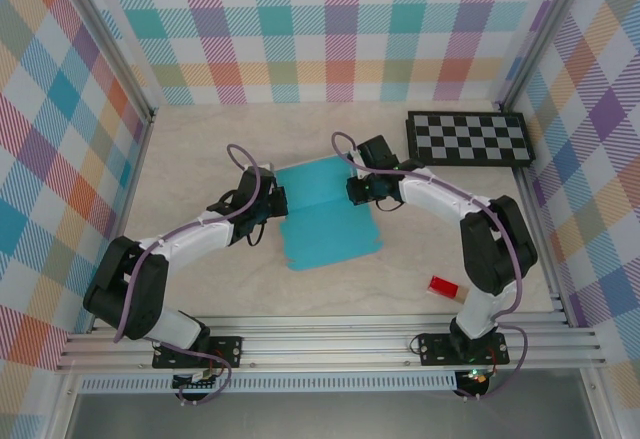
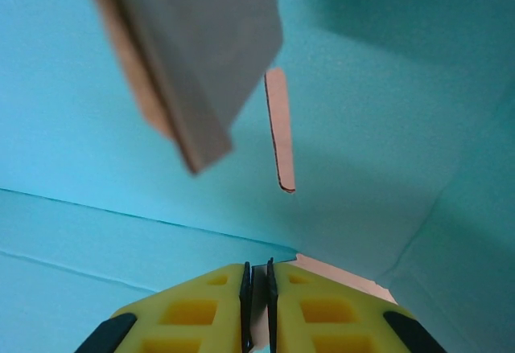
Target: Fold the paper box
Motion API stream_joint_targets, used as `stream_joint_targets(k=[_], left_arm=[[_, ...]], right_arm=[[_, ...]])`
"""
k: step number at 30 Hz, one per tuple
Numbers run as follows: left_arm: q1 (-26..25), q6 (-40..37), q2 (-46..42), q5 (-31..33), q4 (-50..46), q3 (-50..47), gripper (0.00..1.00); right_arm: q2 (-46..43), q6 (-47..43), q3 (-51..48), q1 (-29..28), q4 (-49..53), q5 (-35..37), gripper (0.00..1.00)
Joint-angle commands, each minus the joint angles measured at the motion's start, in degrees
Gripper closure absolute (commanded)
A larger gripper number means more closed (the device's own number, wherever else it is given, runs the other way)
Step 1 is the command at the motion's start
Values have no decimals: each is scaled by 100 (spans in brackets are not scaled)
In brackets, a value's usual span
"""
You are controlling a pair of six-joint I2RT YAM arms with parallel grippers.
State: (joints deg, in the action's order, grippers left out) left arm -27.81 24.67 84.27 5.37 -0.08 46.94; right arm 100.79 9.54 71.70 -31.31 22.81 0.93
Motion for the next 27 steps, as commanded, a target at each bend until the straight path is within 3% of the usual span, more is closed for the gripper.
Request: stream_joint_targets(k=[1, 22, 27], left_arm=[[13, 134, -59, -138, 83, 167, 100], [-48, 271, 87, -186, 298, -9, 100], [-108, 36, 236, 123, 211, -25, 100]], right_arm=[[96, -90, -13, -55, 64, 18, 85], [199, 1338, -769, -68, -1236, -459, 75], [181, 1546, -828, -90, -1335, -367, 74]])
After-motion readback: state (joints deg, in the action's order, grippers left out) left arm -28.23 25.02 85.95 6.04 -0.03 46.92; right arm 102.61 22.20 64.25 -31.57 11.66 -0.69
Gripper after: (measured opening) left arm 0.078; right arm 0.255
